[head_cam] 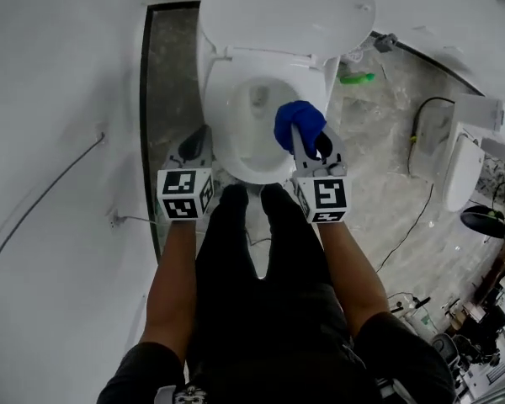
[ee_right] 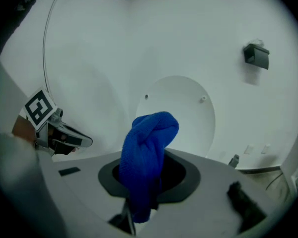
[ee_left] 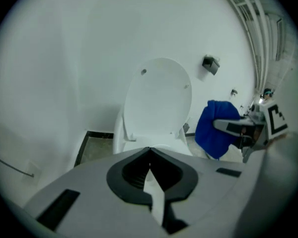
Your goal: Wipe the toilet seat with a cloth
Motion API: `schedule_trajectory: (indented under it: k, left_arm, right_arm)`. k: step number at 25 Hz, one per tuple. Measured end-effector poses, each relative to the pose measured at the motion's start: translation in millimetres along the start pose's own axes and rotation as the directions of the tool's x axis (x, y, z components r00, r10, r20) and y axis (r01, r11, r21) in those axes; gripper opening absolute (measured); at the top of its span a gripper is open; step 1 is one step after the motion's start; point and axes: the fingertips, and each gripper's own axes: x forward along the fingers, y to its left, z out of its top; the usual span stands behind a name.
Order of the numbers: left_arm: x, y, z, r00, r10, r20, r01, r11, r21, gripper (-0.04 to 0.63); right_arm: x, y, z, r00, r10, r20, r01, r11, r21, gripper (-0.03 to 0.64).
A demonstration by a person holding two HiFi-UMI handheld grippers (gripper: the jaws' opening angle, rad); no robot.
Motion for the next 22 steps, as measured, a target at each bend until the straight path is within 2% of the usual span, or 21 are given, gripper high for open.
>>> schedule_trajectory:
  k: [3, 9, 16, 22]
  left_arm:
    - [-22.8, -32.9, 34.5, 0.998, -0.043, 0.039, 0.042, 0.999, 0.009, 0.009]
    - [-72.0, -87.2, 84.9, 0.996, -0.064, 0.06, 0.058, 0.993, 0.102, 0.009]
    - [-109.3, -130.5, 123.5, 0.987, -0.114, 0.117, 0.093, 0.981, 0.172, 0.009]
    - [-120.9, -163.2, 153.8, 0.978, -0.137, 0.157, 0.098, 0.967, 0.234, 0.009]
  right_arm:
    - [-44.8, -6.5, 18.8, 0.999, -0.033, 0.003, 0.033, 0.999, 0.026, 0.077]
    - [-110.8, -17.5, 49.3, 0.996, -0.083, -0.016, 0.083, 0.996, 0.04, 0.077]
    - [-139.6, -25.7, 89.6, 0.996, -0.083, 0.034, 0.081, 0.995, 0.053, 0.077]
    - [-153.4, -37.0, 126.5, 0.993, -0.079, 0.089, 0.081, 0.997, -0.015, 0.077]
